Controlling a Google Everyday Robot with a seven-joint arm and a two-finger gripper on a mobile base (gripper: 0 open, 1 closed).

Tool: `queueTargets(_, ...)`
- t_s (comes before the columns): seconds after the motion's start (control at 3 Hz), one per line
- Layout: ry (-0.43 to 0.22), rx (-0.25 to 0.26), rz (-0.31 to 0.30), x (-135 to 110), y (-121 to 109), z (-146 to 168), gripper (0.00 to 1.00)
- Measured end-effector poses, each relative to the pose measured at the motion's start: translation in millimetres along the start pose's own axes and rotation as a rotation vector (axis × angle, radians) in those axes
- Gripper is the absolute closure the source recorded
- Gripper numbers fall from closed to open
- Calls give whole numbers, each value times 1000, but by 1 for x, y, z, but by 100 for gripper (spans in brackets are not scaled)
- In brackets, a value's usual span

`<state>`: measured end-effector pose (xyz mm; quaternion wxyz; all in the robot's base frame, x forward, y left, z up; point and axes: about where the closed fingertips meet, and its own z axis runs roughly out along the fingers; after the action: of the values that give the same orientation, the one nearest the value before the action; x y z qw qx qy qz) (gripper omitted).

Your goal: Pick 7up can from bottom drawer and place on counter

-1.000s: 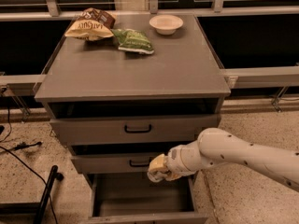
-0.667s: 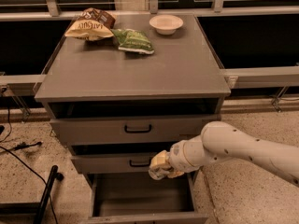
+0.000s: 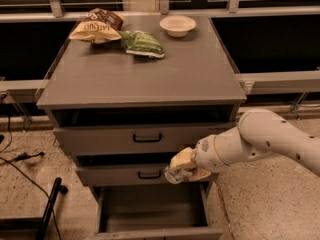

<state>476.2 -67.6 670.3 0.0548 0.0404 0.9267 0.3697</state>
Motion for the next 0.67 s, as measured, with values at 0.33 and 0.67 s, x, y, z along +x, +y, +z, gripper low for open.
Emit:
queueTargets(0.33,-4,-20,-18,0,26,-50,100)
queueTargets(0.67,-4,-20,-18,0,26,-50,100)
